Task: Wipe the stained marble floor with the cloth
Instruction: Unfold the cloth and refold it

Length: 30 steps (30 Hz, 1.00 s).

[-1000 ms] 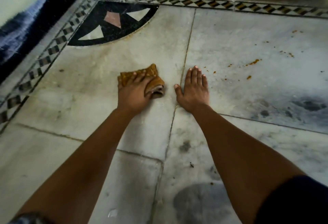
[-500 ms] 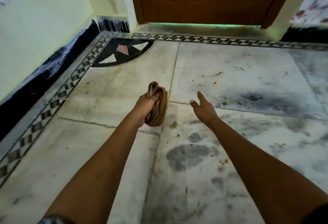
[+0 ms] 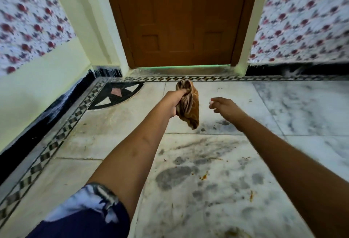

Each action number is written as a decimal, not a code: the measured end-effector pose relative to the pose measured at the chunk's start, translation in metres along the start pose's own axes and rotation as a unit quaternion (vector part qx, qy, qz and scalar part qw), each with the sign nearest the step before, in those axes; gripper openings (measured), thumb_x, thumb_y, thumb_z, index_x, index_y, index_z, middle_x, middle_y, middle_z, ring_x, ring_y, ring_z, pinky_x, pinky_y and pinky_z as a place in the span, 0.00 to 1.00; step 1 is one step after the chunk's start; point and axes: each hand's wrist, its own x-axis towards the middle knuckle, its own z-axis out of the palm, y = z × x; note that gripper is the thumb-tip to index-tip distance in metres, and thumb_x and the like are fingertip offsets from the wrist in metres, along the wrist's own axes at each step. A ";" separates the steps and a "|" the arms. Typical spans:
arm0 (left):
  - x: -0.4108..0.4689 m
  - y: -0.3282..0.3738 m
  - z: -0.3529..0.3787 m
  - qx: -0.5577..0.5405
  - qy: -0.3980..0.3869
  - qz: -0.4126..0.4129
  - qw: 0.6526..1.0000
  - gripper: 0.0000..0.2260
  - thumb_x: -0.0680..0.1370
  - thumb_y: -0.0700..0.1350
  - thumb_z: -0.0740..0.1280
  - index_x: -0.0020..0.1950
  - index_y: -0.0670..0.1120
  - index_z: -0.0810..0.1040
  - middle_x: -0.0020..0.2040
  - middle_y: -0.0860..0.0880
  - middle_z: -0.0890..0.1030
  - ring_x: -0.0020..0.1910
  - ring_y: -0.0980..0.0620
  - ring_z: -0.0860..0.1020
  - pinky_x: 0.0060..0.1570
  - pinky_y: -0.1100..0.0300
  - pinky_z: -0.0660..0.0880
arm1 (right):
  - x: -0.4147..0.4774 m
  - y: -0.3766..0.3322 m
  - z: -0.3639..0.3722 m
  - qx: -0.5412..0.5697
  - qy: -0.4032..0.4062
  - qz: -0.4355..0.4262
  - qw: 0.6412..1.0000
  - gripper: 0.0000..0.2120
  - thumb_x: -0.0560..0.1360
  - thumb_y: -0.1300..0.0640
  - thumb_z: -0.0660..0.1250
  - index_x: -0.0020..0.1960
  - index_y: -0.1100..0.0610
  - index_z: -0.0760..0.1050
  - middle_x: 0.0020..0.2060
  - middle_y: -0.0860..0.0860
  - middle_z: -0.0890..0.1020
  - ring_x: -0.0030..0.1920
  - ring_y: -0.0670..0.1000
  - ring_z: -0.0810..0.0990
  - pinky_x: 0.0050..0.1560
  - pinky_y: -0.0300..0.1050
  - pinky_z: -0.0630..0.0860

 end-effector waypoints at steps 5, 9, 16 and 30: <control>-0.011 -0.002 0.042 0.052 -0.038 -0.020 0.998 0.18 0.77 0.51 0.66 0.61 0.40 0.76 0.55 0.41 0.81 0.52 0.42 0.80 0.48 0.49 0.78 | -0.028 -0.004 -0.009 0.156 -0.065 0.050 0.984 0.14 0.78 0.47 0.60 0.56 0.55 0.74 0.53 0.54 0.80 0.53 0.55 0.78 0.51 0.45 0.72; -0.016 -0.015 0.053 0.036 -0.004 -0.005 0.999 0.16 0.75 0.50 0.70 0.56 0.39 0.78 0.53 0.40 0.82 0.50 0.41 0.81 0.48 0.48 0.78 | -0.028 0.002 -0.011 0.181 -0.124 0.050 0.974 0.22 0.74 0.40 0.64 0.58 0.55 0.76 0.53 0.55 0.80 0.53 0.54 0.79 0.52 0.48 0.77; -0.023 -0.021 0.032 0.016 0.043 0.027 0.999 0.14 0.74 0.45 0.71 0.57 0.42 0.77 0.50 0.42 0.81 0.50 0.43 0.80 0.51 0.50 0.78 | -0.021 0.004 -0.001 0.198 -0.132 0.044 0.970 0.20 0.72 0.45 0.69 0.56 0.58 0.77 0.50 0.58 0.83 0.50 0.57 0.82 0.50 0.53 0.80; -0.003 -0.041 -0.007 -0.010 0.163 0.003 0.987 0.17 0.77 0.50 0.65 0.63 0.45 0.72 0.56 0.42 0.79 0.54 0.41 0.78 0.57 0.46 0.75 | -0.001 0.013 -0.029 0.234 0.060 0.147 0.959 0.11 0.77 0.53 0.65 0.53 0.61 0.73 0.44 0.58 0.79 0.45 0.58 0.79 0.40 0.48 0.77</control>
